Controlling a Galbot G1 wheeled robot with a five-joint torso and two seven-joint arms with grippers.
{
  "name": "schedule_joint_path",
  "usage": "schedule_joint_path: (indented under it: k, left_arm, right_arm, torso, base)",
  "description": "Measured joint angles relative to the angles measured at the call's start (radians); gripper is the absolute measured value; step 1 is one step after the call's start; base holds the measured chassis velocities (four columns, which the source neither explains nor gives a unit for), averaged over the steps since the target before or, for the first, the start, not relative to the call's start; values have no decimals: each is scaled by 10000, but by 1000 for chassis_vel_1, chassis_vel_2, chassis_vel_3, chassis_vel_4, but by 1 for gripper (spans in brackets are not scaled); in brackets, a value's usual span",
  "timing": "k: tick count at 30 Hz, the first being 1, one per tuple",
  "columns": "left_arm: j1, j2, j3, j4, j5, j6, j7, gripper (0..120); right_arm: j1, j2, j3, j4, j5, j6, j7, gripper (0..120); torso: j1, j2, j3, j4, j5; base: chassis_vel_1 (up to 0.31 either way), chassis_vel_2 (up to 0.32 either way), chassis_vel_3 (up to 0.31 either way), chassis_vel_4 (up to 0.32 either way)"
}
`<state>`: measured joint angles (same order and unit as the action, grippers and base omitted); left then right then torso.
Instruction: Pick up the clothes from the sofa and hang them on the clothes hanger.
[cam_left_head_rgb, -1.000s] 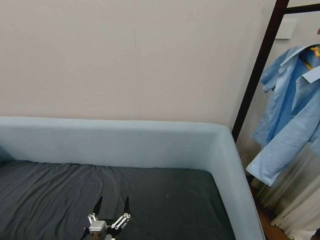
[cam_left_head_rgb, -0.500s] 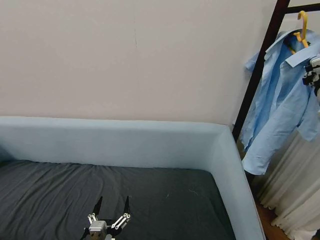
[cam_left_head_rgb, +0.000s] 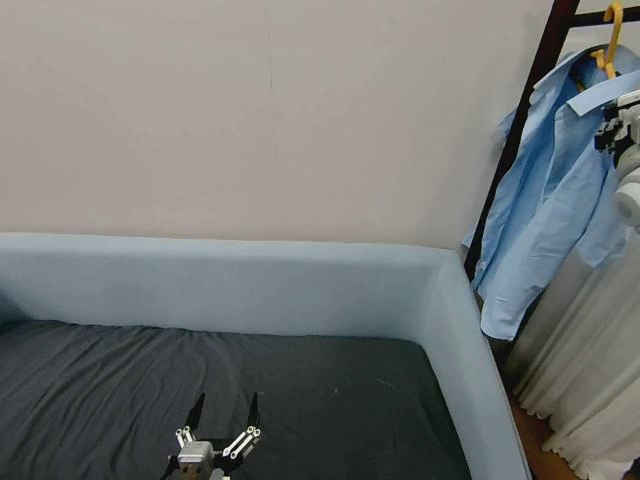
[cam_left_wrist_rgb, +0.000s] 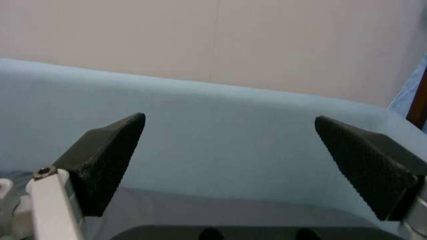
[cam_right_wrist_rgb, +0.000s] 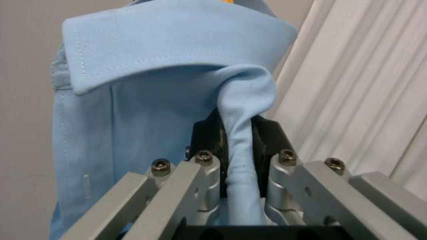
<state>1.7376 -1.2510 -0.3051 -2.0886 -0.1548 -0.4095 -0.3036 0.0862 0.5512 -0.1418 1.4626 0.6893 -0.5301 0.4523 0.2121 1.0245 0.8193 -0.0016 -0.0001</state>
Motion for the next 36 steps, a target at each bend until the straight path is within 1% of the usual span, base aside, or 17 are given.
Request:
schedule_joint_path:
  k: [11, 14, 19, 22, 28, 36]
  left_arm:
    - [0, 1, 0, 0, 0, 0, 1, 100]
    - [0, 0, 0, 0, 0, -1, 1, 100]
    - [0, 0, 0, 0, 0, -1, 2, 100]
    - [0, 0, 0, 0, 0, -1, 2, 100]
    - [0, 0, 0, 0, -1, -1, 2, 100]
    - [0, 0, 0, 0, 0, -1, 2, 100]
  right_arm:
    - [1028, 294, -492, -203, 786, -788, 509, 7]
    - [1480, 533, -776, -223, 1242, -1244, 868, 7]
    - [2108, 852, -1187, -506, 1834, -1646, 1328, 7]
    - [2630, 1203, -1514, -842, 2641, -1998, 1959, 7]
    - [2979, 1617, -1649, -1339, 3297, -2050, 2624, 7]
    - [3156, 1879, -1636, -1852, 3179, -1948, 2877, 7]
  torso:
    - [0, 0, 0, -1, -1]
    - [0, 0, -1, 0, 0]
    - [0, 0, 0, 1, -1]
    - [0, 0, 0, 2, -2]
    - [0, 0, 0, 0, -1]
    - [0, 0, 0, 2, -1]
  base:
    - [0, 0, 0, 0]
    - [0, 0, 0, 0]
    - [0, 0, 0, 0]
    - [0, 0, 0, 0]
    - [0, 0, 0, 0]
    - [0, 0, 0, 0]
